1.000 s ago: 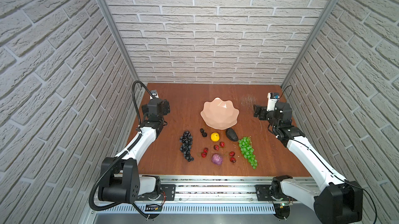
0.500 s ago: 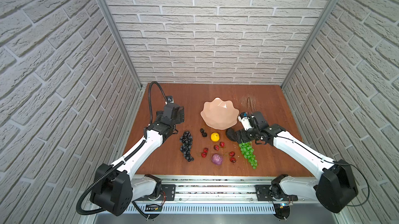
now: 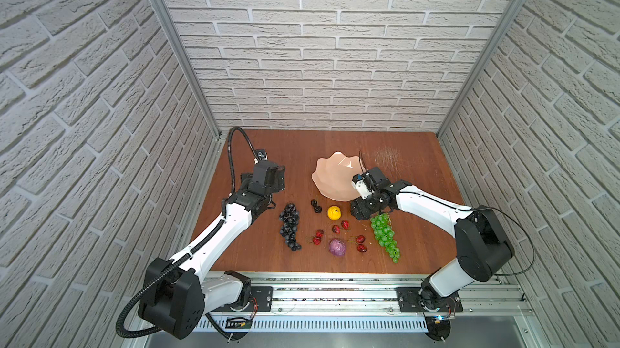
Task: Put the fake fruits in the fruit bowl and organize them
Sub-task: 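Reach the right gripper to the dark avocado and grasp it while the left arm rises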
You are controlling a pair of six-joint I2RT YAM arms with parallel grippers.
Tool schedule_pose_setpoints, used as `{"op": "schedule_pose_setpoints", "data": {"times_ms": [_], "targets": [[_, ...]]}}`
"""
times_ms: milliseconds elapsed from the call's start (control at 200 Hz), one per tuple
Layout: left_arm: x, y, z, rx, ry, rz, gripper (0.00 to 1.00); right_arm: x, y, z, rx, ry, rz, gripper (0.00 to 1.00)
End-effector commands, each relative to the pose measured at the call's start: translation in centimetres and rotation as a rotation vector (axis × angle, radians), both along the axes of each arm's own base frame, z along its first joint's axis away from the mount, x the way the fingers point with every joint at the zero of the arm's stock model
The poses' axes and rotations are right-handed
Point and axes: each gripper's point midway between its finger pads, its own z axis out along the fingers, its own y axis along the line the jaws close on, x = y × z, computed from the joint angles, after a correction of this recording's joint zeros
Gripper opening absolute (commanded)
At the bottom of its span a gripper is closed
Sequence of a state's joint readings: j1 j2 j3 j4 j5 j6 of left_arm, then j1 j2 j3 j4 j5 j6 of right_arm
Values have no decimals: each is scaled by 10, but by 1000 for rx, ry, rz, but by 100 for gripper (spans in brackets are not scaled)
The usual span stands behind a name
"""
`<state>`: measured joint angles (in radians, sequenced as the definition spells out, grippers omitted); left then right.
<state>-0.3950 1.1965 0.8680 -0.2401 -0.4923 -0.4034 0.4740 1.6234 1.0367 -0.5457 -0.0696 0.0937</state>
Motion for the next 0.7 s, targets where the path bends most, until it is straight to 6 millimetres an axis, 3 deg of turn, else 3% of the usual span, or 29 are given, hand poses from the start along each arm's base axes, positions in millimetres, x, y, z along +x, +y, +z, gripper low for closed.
{"op": "schedule_pose_setpoints", "data": {"times_ms": [0,470,695], "targets": [[-1,5,16,2,-43,26,98,11,6,4,-1,-40,23,84],[-3,9,17,7,-48,38,98,15,10,-15,-22,-3,24,80],[-4,11,16,6,-45,46,98,15,9,-15,-33,-7,23,69]]}}
